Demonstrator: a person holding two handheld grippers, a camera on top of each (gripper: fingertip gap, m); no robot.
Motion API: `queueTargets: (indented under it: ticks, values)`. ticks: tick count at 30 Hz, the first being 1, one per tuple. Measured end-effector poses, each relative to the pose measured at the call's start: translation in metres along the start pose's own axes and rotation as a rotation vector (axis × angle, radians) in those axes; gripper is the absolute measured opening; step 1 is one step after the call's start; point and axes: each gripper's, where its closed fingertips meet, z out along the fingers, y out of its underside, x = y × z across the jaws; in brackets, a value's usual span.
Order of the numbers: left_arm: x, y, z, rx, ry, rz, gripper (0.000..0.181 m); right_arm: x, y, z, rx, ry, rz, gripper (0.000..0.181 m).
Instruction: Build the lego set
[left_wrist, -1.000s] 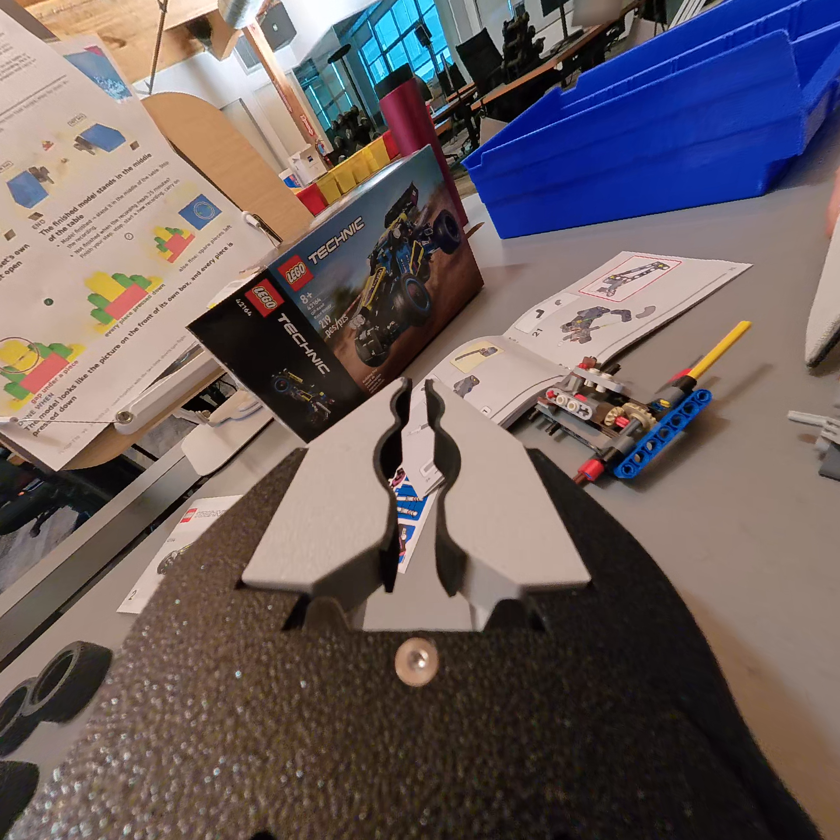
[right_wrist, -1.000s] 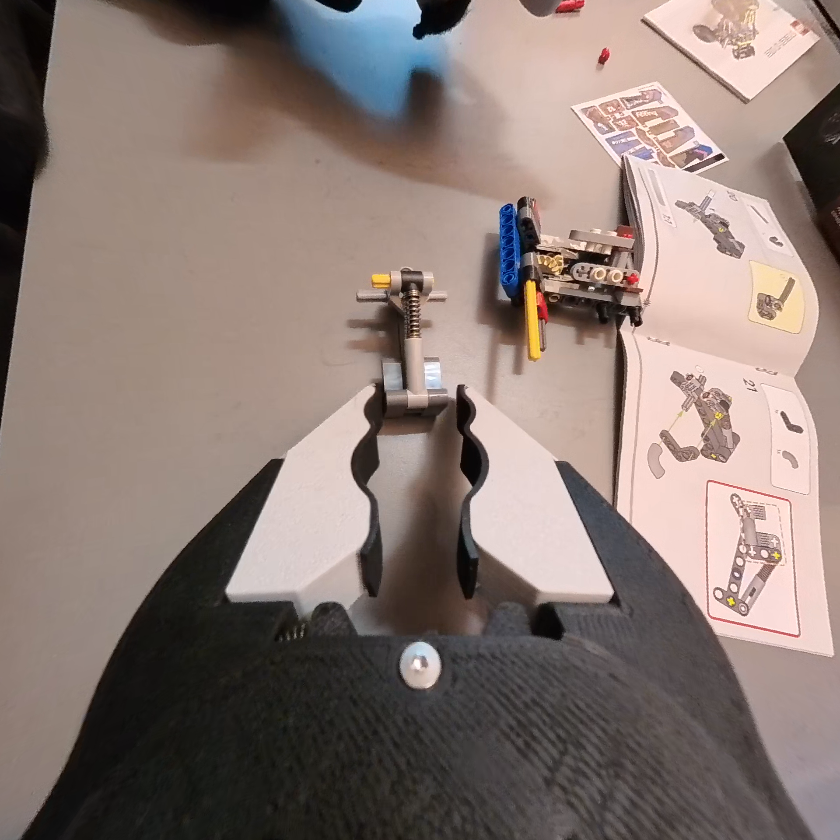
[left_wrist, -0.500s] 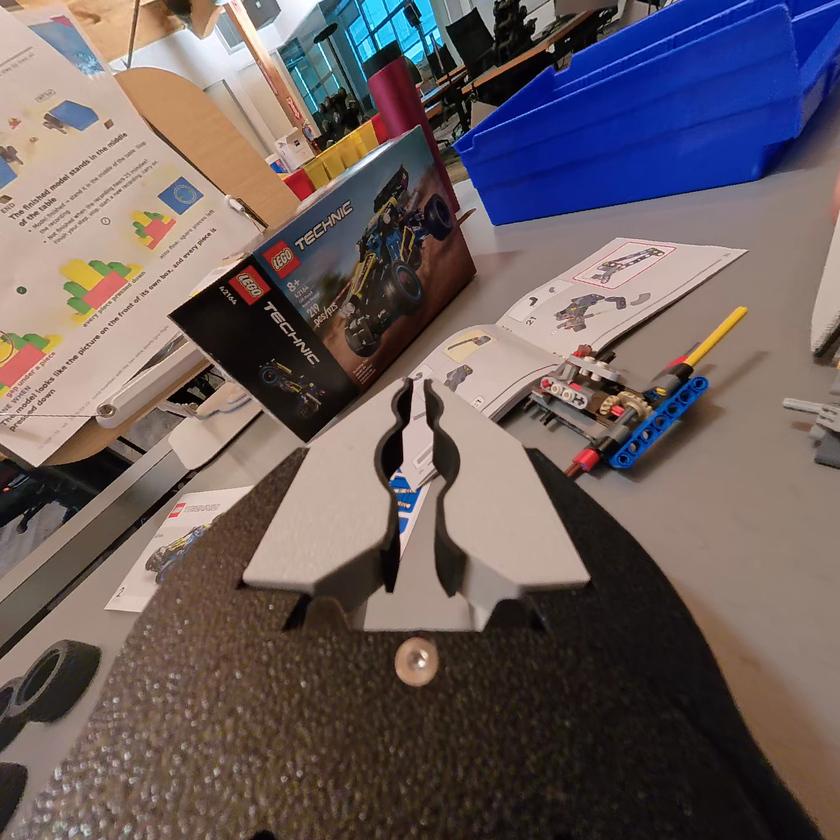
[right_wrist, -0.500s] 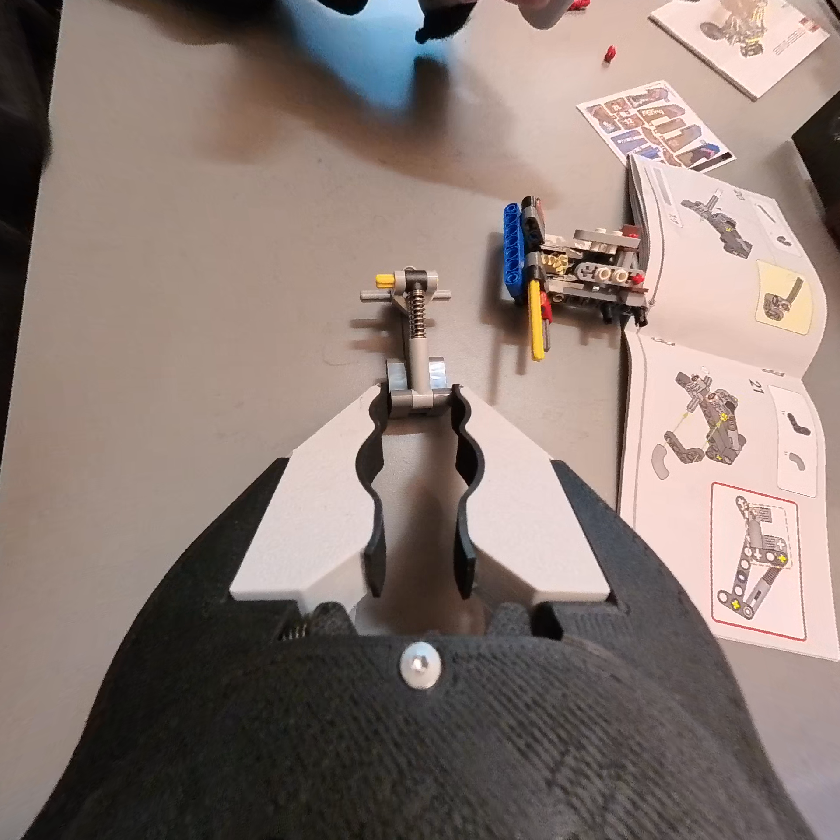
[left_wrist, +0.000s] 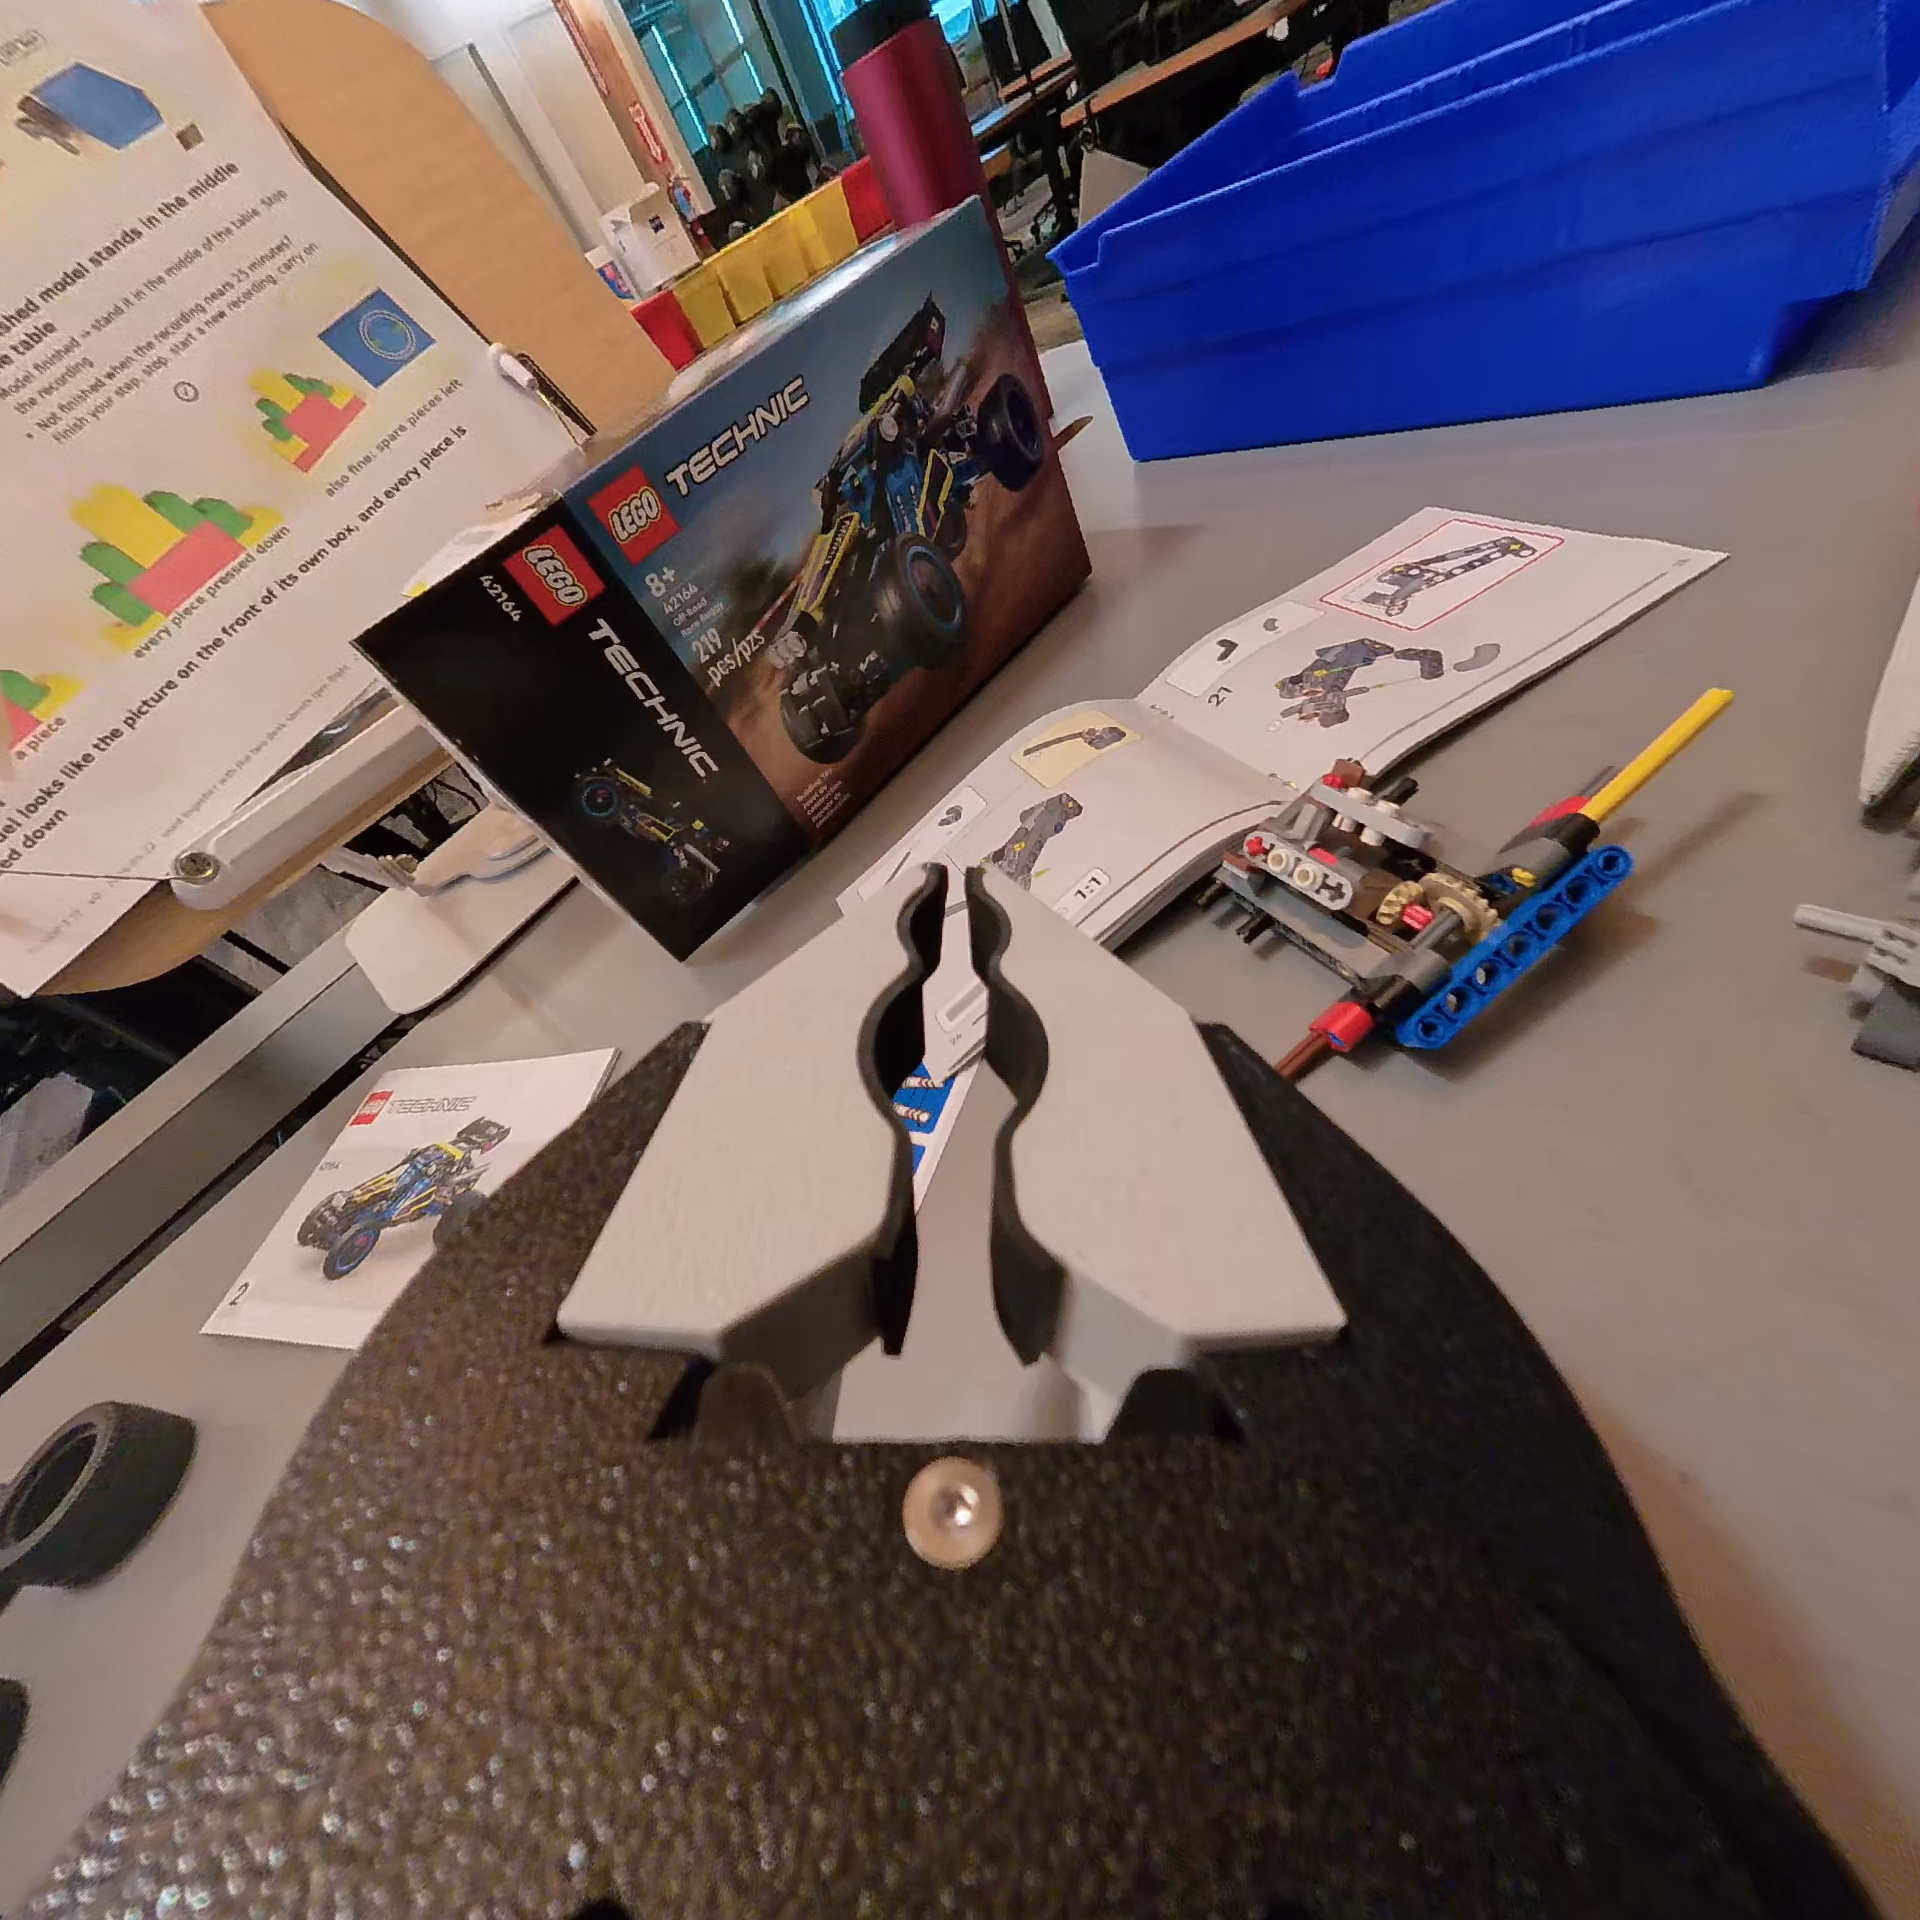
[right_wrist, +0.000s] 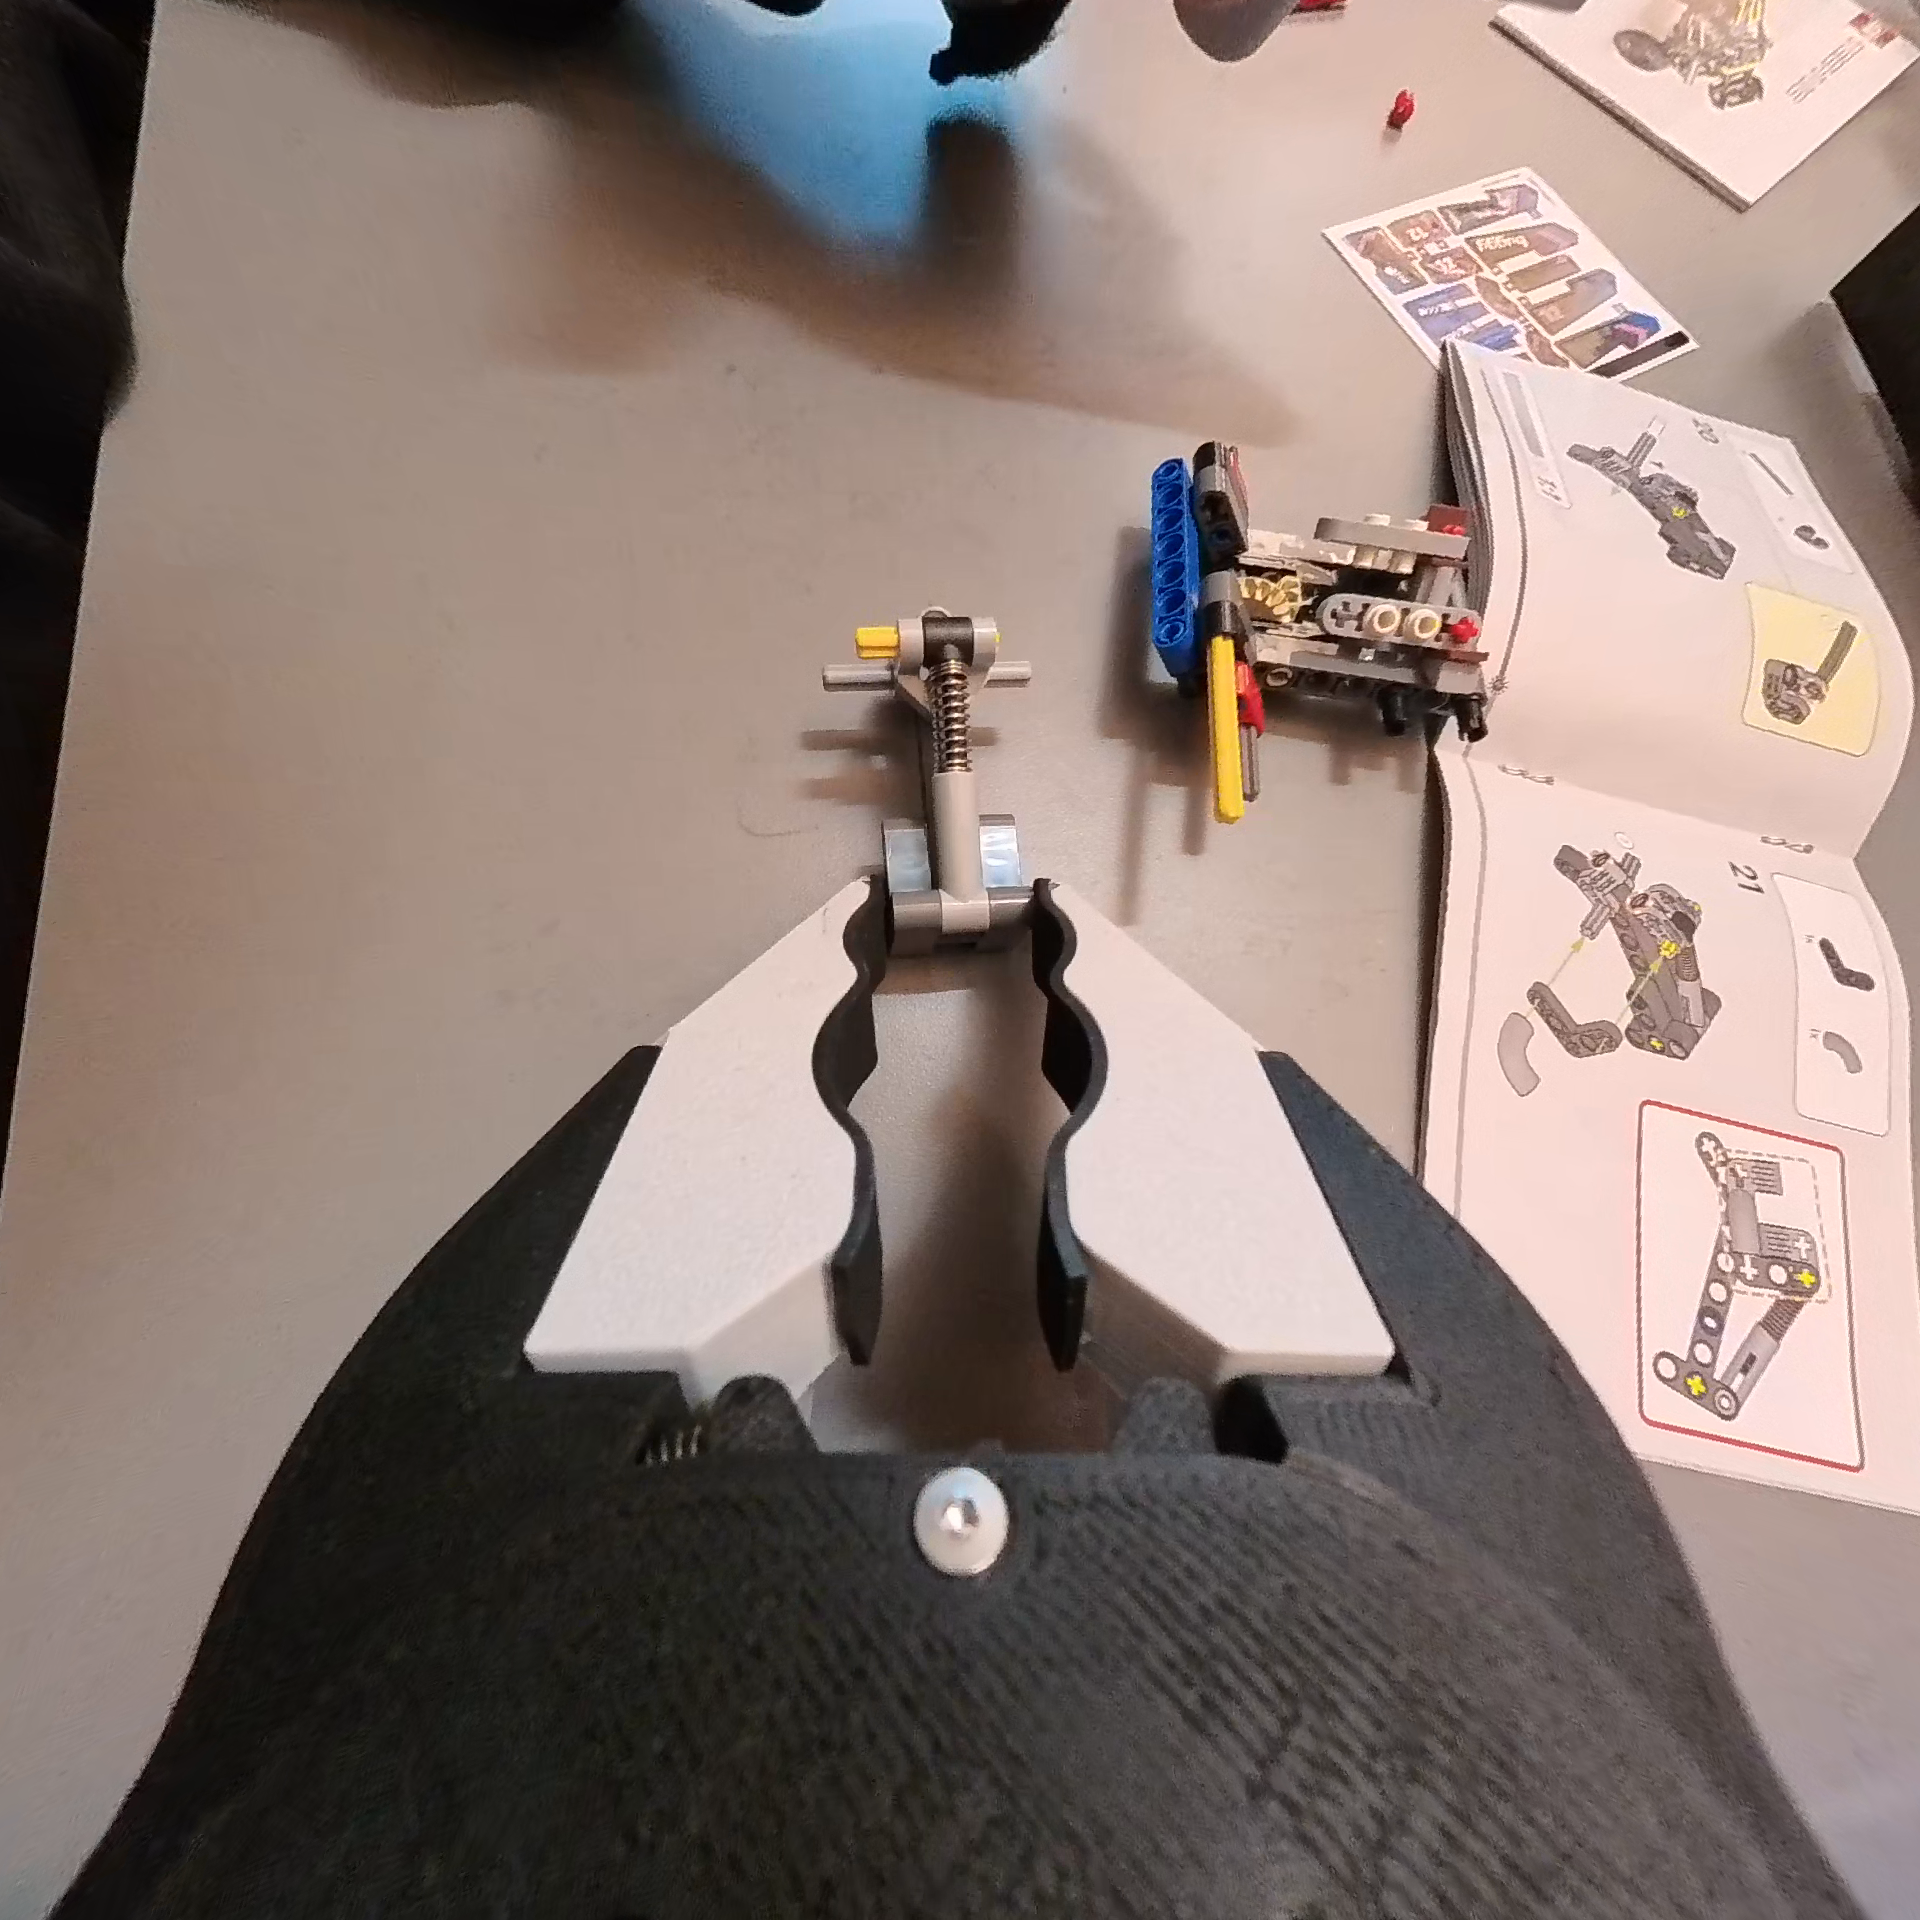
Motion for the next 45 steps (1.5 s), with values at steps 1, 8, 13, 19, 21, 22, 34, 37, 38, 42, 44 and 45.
queueTargets:
  ticks: [1,8,13,19,21,22,34,37,38,42,44,45]
  values:
    - [0.0,0.0,0.0,-0.002,0.002,0.0,0.001,0.0,0.0,0.0,0.0,-0.001,0.001,0.025]
    - [0.001,0.003,0.002,-0.011,0.009,-0.007,0.001,0.0,0.0,0.0,-0.002,-0.014,0.013,0.026]
    - [0.003,0.004,0.002,-0.015,0.018,-0.005,0.001,0.0,0.001,0.001,-0.004,-0.035,0.042,0.025]
    - [0.005,0.004,0.003,-0.015,0.032,-0.005,0.001,0.014,-0.004,-0.006,0.052,-0.03,0.172,0.024]
    - [0.005,0.004,0.003,-0.013,0.036,-0.004,0.001,0.017,-0.011,-0.014,0.123,-0.044,0.229,0.025]
    - [0.006,0.004,0.003,-0.013,0.036,-0.002,0.001,0.019,-0.014,-0.018,0.158,-0.044,0.259,0.025]
    - [0.006,0.003,0.003,-0.011,0.035,0.006,0.001,0.031,-0.026,-0.04,0.337,-0.098,0.433,0.025]
    - [0.004,0.002,0.002,-0.009,0.026,0.009,0.001,0.036,-0.025,-0.041,0.342,-0.075,0.462,0.025]
    - [0.003,0.002,0.002,-0.008,0.021,0.009,0.001,0.036,-0.025,-0.042,0.346,-0.076,0.459,0.025]
    - [-0.001,0.0,0.0,-0.002,0.004,0.006,0.0,0.038,-0.025,-0.043,0.352,-0.06,0.466,0.025]
    - [-0.003,0.0,-0.001,0.0,-0.004,0.003,0.0,0.04,-0.025,-0.044,0.358,-0.048,0.471,0.025]
    - [-0.003,0.0,-0.001,0.001,-0.007,-0.001,0.0,0.039,-0.025,-0.044,0.362,-0.057,0.467,0.025]
